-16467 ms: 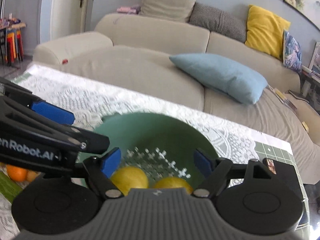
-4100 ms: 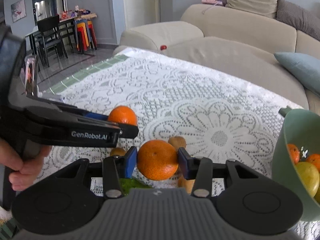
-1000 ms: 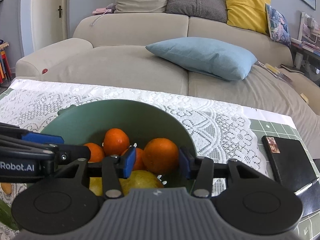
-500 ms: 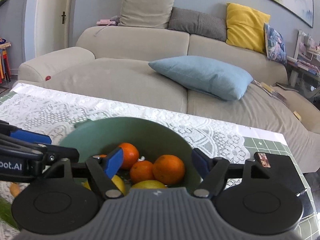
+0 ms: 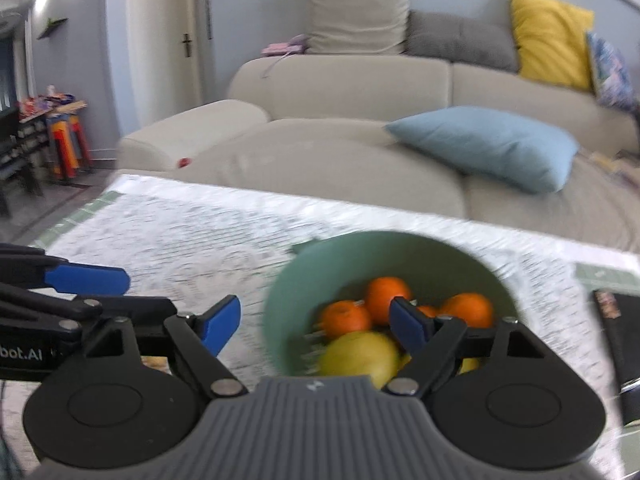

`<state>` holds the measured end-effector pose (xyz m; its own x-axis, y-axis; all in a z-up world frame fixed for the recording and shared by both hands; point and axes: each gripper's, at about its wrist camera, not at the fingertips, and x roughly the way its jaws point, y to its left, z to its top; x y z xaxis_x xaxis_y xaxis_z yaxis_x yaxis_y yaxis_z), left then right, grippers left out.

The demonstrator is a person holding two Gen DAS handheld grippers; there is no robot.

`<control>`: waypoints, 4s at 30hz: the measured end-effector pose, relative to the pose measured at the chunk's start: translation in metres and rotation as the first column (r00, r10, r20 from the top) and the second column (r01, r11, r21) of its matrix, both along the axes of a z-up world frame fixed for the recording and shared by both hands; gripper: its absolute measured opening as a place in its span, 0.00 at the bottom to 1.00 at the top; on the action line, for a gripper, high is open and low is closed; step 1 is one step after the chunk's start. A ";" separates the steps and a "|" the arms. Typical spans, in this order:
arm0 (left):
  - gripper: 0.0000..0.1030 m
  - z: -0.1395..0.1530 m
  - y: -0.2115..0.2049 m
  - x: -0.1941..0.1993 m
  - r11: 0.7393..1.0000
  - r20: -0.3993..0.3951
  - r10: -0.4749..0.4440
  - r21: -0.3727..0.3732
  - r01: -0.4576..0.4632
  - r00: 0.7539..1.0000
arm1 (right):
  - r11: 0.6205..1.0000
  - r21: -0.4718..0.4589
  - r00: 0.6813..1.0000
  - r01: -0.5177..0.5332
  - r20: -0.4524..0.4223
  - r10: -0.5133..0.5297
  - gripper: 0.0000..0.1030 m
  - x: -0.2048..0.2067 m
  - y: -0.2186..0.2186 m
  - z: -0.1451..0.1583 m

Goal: Organize fruits
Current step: 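Withdraw both tools from the colander toward the brown kiwis, then grasp a brown kiwi with the left tool while the right tool grasps another kiwi, then carry both kiwis over the green colander and lower them in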

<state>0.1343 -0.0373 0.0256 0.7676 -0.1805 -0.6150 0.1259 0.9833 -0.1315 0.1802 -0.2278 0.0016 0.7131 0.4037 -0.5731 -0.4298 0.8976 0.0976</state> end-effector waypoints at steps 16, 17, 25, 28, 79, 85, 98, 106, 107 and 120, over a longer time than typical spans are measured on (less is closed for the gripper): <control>0.68 -0.027 0.077 -0.016 0.998 -0.125 0.047 -0.036 -0.052 0.991 | 0.985 -0.017 0.983 -0.169 -0.077 0.167 0.76 -0.020 0.060 -0.018; 0.68 -0.028 0.081 -0.017 0.998 -0.125 0.049 -0.039 -0.054 0.991 | 0.984 -0.019 0.981 -0.178 -0.078 0.176 0.76 -0.020 0.064 -0.019; 0.68 -0.054 0.106 -0.014 0.995 -0.157 0.072 -0.060 -0.083 0.985 | 0.968 -0.034 0.963 -0.247 -0.118 0.241 0.58 -0.020 0.087 -0.037; 0.66 -0.059 0.109 -0.015 0.995 -0.161 0.085 -0.030 -0.091 0.983 | 0.964 -0.026 0.955 -0.264 -0.146 0.258 0.51 -0.018 0.094 -0.044; 0.29 -0.082 0.124 -0.017 0.988 -0.187 0.149 0.002 -0.152 0.971 | 0.961 -0.019 0.932 -0.276 -0.250 0.263 0.19 -0.006 0.110 -0.069; 0.29 -0.079 0.124 -0.019 0.989 -0.167 0.145 -0.005 -0.148 0.975 | 0.961 -0.028 0.937 -0.276 -0.231 0.262 0.19 -0.007 0.107 -0.065; 0.29 -0.062 0.115 -0.027 0.996 -0.051 0.087 -0.030 -0.089 0.995 | 0.966 -0.020 0.956 -0.258 -0.152 0.252 0.19 -0.009 0.089 -0.043; 0.29 -0.054 0.100 -0.030 0.999 0.012 0.037 -0.014 -0.036 0.999 | 0.968 -0.031 0.965 -0.251 -0.089 0.247 0.19 -0.013 0.078 -0.029; 0.29 -0.053 0.098 -0.029 0.999 0.015 0.033 -0.018 -0.032 0.999 | 0.968 -0.032 0.966 -0.247 -0.079 0.244 0.19 -0.013 0.076 -0.027; 0.29 -0.032 0.056 -0.012 0.997 0.042 -0.023 -0.070 0.026 0.999 | 0.990 -0.041 0.990 -0.139 0.021 0.140 0.19 -0.003 0.039 -0.004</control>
<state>0.1224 0.0185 -0.0064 0.7869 -0.2412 -0.5680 0.1567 0.9684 -0.1941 0.1777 -0.1893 -0.0022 0.6651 0.4775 -0.5741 -0.5524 0.8319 0.0520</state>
